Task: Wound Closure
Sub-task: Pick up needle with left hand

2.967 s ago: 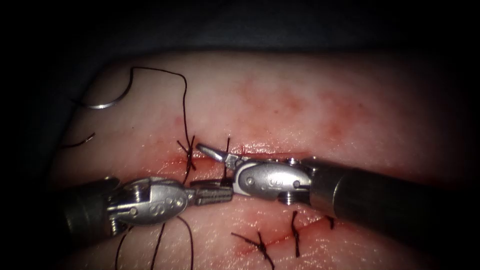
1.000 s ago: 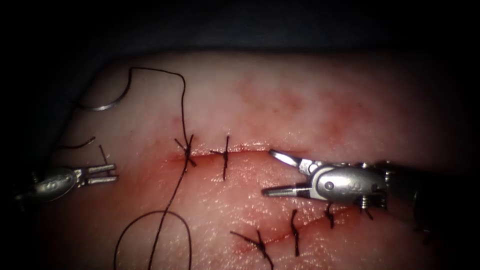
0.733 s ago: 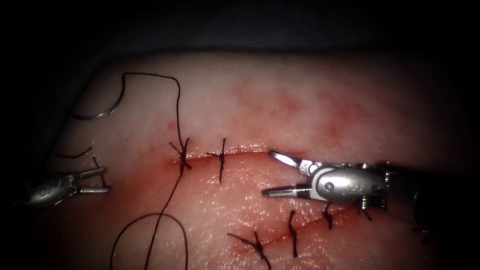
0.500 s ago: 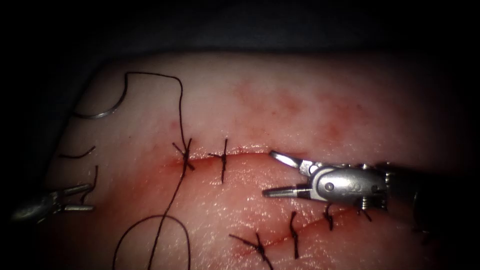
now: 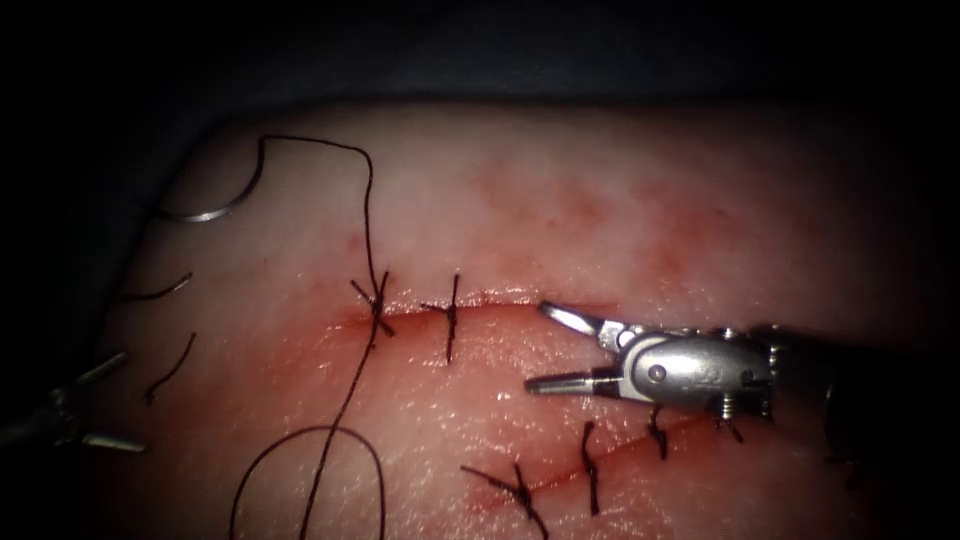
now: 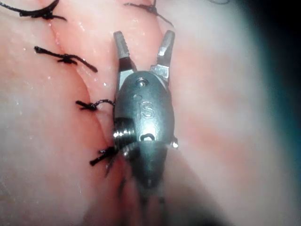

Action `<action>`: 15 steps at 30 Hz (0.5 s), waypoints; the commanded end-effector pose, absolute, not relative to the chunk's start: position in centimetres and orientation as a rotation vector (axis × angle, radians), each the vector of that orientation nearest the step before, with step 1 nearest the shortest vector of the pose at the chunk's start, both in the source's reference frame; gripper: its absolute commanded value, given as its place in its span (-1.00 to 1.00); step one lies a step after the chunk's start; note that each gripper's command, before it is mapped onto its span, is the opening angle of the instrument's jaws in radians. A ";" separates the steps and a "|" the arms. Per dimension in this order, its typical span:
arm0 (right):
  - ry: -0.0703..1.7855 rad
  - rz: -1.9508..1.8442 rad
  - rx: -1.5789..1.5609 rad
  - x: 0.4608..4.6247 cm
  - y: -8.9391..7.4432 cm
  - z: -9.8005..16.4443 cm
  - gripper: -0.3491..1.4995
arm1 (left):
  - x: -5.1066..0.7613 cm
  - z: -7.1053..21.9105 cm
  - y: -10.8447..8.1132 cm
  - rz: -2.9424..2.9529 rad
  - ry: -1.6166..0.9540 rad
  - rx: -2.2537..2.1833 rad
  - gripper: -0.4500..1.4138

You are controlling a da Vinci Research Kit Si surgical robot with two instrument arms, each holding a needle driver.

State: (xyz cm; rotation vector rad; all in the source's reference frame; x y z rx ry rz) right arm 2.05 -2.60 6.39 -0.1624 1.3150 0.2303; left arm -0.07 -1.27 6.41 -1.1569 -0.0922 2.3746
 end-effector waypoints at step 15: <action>1.295 0.240 -0.178 2.15 -2.6 6.4 0.82 | -0.53 6.3 -0.3 2.373 0.055 -1.150 0.32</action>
